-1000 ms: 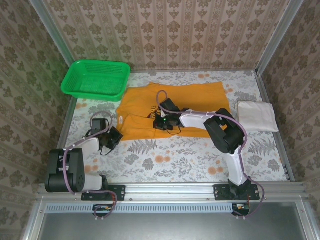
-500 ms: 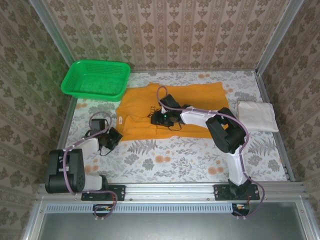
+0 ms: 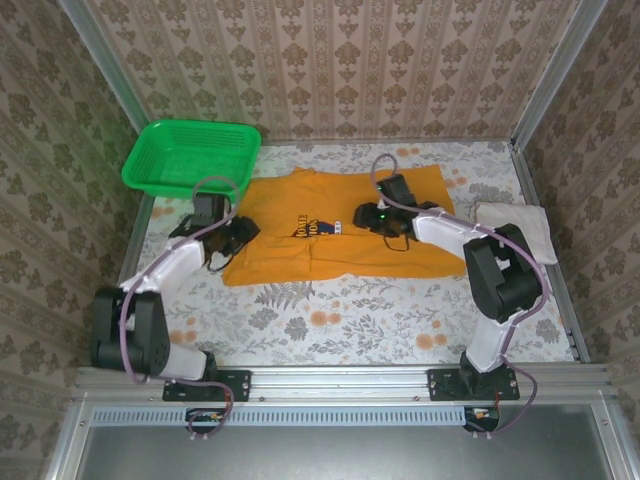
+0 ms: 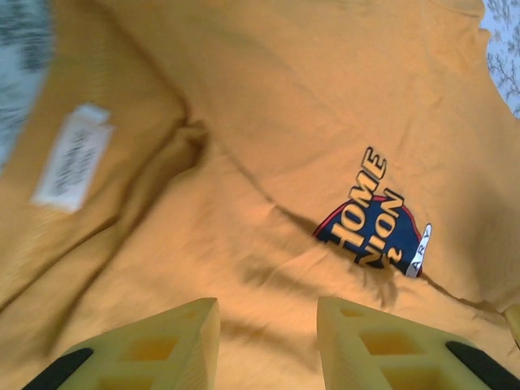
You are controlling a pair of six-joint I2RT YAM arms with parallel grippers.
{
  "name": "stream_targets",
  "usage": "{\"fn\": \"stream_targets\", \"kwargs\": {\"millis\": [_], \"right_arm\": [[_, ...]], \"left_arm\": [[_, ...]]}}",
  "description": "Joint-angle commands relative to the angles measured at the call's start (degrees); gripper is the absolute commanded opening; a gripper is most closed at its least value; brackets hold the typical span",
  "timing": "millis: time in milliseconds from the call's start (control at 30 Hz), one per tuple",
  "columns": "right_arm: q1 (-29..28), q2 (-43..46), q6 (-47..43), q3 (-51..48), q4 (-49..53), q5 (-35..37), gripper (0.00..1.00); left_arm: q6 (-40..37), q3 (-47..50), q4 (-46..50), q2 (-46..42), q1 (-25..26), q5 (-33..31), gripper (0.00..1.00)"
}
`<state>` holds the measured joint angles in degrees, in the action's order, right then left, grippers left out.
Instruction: Fold and stack the t-shirts
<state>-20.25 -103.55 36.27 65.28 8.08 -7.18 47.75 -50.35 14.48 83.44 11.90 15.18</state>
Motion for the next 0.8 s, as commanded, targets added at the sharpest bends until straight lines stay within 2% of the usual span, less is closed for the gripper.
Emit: {"fn": "stream_targets", "kwargs": {"millis": [0,133,267,433,767], "right_arm": [[4.0,-0.2,-1.1,-1.2,2.1,1.2,0.58],[8.1,-1.4,-0.5,-2.9,2.7,-1.0,0.58],[9.4,1.1,-0.4,-8.2,3.1,-1.3,0.58],[9.6,7.2,0.7,-16.7,3.6,-1.6,0.58],[9.3,22.4,8.7,-32.1,5.3,-2.5,0.58]], "left_arm": [[-0.3,-3.4,-2.9,7.3,2.0,1.5,0.37],[1.8,-3.5,-7.0,13.8,2.9,3.2,0.36],[3.0,1.3,-8.9,14.4,2.9,3.2,0.36],[4.2,9.8,-9.2,10.7,2.9,3.2,0.36],[5.0,21.3,-2.8,-1.1,2.8,1.7,0.36]]}}
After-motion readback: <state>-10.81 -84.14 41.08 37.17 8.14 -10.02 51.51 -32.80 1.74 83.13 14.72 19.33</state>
